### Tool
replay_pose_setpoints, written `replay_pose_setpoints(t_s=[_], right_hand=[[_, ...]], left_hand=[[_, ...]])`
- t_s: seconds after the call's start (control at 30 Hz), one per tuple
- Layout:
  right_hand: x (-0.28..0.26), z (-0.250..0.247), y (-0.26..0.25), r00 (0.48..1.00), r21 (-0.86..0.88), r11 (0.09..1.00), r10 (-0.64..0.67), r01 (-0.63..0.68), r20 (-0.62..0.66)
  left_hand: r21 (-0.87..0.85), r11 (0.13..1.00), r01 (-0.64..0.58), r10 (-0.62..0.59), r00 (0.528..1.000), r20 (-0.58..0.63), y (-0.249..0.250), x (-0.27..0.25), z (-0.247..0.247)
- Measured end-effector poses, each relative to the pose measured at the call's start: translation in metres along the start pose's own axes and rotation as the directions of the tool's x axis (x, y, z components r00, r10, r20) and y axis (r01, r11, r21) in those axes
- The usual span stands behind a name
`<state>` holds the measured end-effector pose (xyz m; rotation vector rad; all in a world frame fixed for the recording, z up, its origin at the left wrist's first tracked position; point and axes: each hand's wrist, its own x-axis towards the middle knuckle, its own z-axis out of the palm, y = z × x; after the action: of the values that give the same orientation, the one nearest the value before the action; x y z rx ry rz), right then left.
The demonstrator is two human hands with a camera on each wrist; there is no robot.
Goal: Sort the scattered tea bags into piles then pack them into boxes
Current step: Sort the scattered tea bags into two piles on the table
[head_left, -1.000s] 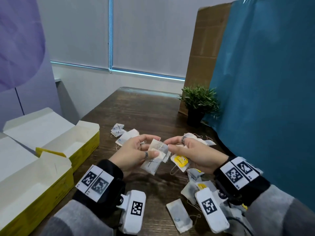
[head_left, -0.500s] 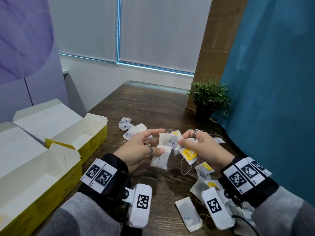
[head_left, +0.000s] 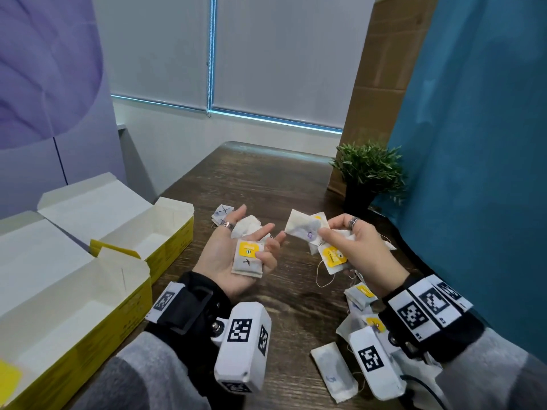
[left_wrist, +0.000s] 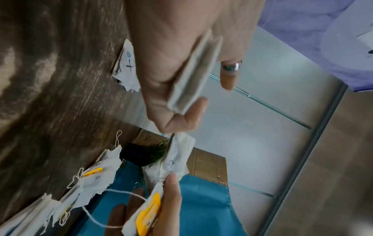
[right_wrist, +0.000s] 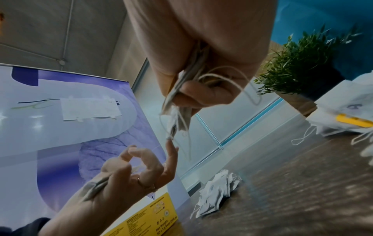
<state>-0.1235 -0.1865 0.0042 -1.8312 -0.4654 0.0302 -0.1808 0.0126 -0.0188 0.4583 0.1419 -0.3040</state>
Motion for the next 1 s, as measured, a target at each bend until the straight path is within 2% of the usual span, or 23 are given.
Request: replay_pose_setpoints(t_s=[0.13,0.3,0.43,0.63,0.73,0.8,0.87,1.0], right_hand=[[0.0,0.001,-0.005,1.0,0.015,1.0,-0.009,0.009,-0.008],[-0.004,0.003,-0.011,0.998,-0.007,1.0,-0.01,0.011,0.056],[-0.011,0.007,-0.01,0.996,0.035,0.999,-0.009,0.006,0.09],[-0.013,0.004,-0.006,0.994,0.076,0.997,-0.027,0.02,0.102],[-0.009,0.0,-0.002,0.998,0.108,0.993,-0.055,0.052,0.028],[-0.007,-0.002,0.0,0.99,0.083,0.987,-0.134,0.139,-0.053],[-0.008,-0.003,0.0,0.949,-0.041,0.958,-0.288,0.285,-0.131],[-0.01,-0.006,-0.002,0.777,-0.351,0.767,-0.612,0.537,-0.148]], left_hand=[[0.048,0.999,0.009,-0.008,1.0,-0.02,-0.001,0.0,-0.001],[0.266,0.964,0.025,-0.015,0.999,-0.041,-0.008,0.002,0.006],[0.384,0.918,0.098,-0.057,0.992,-0.116,-0.012,0.004,0.005],[0.445,0.895,-0.028,0.047,0.998,-0.033,-0.013,0.003,0.006],[0.468,0.881,-0.069,0.082,0.997,-0.008,-0.012,0.004,0.008],[0.51,0.85,-0.131,0.161,0.987,-0.016,-0.014,0.007,0.008],[0.602,0.771,-0.207,0.27,0.963,-0.014,-0.016,0.008,0.007],[0.701,0.634,-0.326,0.407,0.912,0.056,-0.019,0.008,0.004]])
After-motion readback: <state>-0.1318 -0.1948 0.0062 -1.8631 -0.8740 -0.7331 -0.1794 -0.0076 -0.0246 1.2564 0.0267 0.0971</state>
